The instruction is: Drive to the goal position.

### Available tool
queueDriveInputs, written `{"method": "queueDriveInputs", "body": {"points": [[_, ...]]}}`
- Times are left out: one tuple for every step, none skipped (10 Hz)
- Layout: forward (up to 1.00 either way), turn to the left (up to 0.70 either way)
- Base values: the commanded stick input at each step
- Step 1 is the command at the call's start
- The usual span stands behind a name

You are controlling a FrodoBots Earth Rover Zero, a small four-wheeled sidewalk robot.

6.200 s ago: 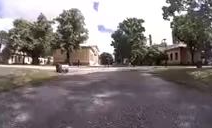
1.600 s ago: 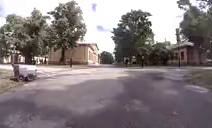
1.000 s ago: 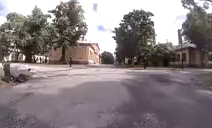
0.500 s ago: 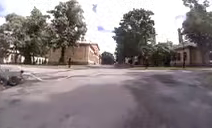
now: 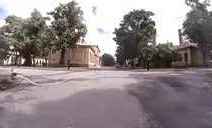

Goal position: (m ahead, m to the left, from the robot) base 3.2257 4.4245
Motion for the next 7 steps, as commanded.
{"method": "queueDriveInputs", "body": {"points": [[0.7,0.0],[0.7,0.0],[0.7,0.0],[0.7,0.0],[0.7,0.0],[0.7,0.0],[0.7,0.0]]}}
